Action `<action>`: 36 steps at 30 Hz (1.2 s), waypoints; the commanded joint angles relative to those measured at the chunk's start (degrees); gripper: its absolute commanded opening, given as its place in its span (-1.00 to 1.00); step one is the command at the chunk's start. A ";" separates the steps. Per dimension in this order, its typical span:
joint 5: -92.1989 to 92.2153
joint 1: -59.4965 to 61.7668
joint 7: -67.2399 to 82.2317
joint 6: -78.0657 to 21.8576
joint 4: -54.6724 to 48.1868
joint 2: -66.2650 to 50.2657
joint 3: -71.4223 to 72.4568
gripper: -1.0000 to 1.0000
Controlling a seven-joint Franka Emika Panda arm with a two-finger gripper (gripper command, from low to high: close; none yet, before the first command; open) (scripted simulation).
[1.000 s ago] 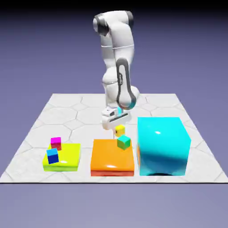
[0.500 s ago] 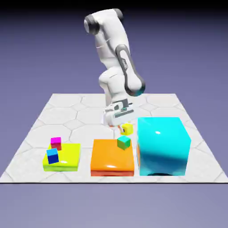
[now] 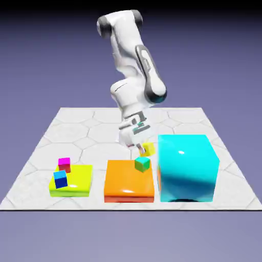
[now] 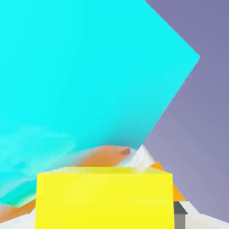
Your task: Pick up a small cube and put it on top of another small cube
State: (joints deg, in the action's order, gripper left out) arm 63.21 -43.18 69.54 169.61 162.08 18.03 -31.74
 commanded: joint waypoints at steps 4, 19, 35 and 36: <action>-9.99 4.21 -4.46 -4.20 -0.53 0.55 2.25 -1.00; -47.37 19.97 -22.84 -22.91 -1.12 4.74 13.23 -1.00; -48.41 18.82 -20.19 -15.38 1.67 -7.11 12.88 1.00; -49.95 19.71 -21.35 -17.67 1.36 -5.04 13.25 1.00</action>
